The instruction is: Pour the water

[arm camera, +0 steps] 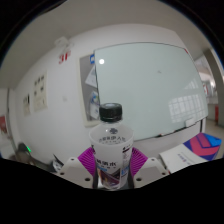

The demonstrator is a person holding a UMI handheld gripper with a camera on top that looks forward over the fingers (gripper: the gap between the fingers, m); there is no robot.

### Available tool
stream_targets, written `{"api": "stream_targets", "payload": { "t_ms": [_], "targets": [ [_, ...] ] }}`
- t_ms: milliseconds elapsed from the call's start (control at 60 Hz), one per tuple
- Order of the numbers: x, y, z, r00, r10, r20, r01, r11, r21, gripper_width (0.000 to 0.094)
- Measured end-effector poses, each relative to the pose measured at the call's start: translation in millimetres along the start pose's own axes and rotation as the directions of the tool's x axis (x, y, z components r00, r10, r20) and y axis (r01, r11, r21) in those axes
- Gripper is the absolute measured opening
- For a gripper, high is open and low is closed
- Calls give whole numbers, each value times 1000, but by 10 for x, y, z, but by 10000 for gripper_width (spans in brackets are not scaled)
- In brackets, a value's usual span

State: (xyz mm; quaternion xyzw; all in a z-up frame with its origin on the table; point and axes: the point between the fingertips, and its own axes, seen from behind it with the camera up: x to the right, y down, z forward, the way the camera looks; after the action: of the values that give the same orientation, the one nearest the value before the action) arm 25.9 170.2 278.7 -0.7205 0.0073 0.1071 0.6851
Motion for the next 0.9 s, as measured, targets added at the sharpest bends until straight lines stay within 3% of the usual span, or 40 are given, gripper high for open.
{"api": "stream_targets", "payload": {
  "t_ms": [133, 317, 483, 550, 700, 783, 817, 900],
  "targets": [
    [484, 722, 24, 984, -156, -81, 145, 982, -123, 383],
    [638, 1563, 39, 976, -210, -63, 188, 948, -256, 387],
    [841, 2027, 4, 975, -208, -78, 175, 934, -312, 403],
    [843, 1983, -3, 976, -201, -83, 170, 943, -287, 397],
    [869, 2025, -15, 979, -180, -92, 144, 941, -307, 583],
    [877, 2128, -73, 982, -160, -99, 112, 919, -377, 864],
    [891, 2128, -106, 982, -151, -110, 97, 915, -392, 816],
    [921, 1994, -218, 975, -165, -149, 98, 921, -377, 852]
  ]
}}
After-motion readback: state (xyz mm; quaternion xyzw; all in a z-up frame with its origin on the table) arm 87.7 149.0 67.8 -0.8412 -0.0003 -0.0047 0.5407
